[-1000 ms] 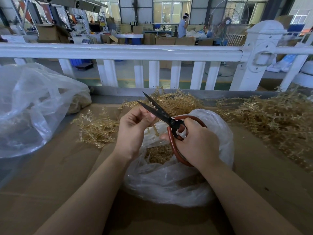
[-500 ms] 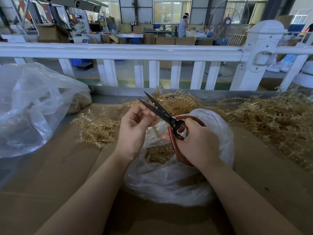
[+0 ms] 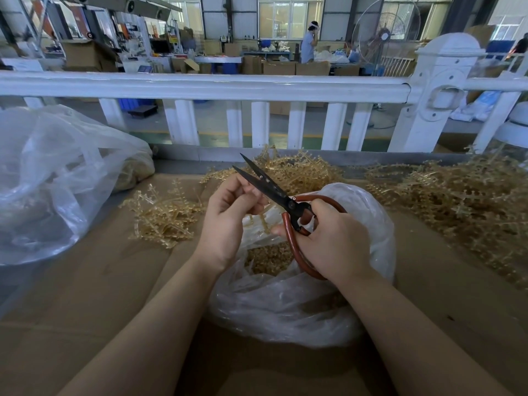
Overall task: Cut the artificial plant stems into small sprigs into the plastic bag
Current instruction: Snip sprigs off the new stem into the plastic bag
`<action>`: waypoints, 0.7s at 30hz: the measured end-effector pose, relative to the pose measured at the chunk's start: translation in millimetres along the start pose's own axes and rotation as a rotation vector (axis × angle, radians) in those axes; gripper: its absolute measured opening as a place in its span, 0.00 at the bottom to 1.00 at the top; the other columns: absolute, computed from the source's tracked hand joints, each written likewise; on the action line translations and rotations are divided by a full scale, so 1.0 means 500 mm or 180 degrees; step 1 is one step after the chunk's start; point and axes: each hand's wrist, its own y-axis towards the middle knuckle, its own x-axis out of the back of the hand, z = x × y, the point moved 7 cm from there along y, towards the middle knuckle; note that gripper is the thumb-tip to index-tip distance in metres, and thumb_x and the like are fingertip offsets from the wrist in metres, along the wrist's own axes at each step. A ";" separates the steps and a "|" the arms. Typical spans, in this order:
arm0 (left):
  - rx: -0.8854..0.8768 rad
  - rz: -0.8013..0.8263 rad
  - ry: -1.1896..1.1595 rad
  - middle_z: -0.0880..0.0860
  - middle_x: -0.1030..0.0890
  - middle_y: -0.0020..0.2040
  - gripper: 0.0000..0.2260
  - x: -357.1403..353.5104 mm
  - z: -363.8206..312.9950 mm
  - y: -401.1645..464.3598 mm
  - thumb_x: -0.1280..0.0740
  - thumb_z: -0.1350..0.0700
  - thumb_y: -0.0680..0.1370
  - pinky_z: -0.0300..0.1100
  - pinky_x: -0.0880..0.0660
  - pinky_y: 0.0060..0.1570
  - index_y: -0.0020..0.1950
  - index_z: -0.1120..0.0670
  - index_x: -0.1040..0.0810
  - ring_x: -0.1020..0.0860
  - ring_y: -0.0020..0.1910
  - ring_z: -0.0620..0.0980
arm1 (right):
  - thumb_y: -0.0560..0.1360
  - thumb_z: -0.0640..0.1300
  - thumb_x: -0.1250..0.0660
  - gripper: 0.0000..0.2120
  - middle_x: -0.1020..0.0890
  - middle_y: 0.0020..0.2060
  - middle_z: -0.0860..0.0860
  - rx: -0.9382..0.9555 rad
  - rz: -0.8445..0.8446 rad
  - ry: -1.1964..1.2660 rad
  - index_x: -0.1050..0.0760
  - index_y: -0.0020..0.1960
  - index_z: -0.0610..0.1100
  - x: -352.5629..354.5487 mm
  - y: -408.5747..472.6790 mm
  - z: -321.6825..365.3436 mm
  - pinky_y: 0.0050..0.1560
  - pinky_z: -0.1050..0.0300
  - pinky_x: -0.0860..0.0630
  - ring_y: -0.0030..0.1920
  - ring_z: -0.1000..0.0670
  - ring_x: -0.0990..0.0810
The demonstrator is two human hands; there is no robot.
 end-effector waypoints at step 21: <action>-0.0154 0.0013 0.0535 0.58 0.26 0.39 0.07 -0.008 -0.009 -0.005 0.41 0.65 0.83 0.39 0.27 0.42 0.54 0.63 0.24 0.27 0.39 0.49 | 0.68 0.77 0.38 0.27 0.29 0.29 0.62 -0.0066 0.0076 0.0140 0.28 0.41 0.52 -0.008 -0.002 -0.008 0.29 0.70 0.40 0.28 0.62 0.30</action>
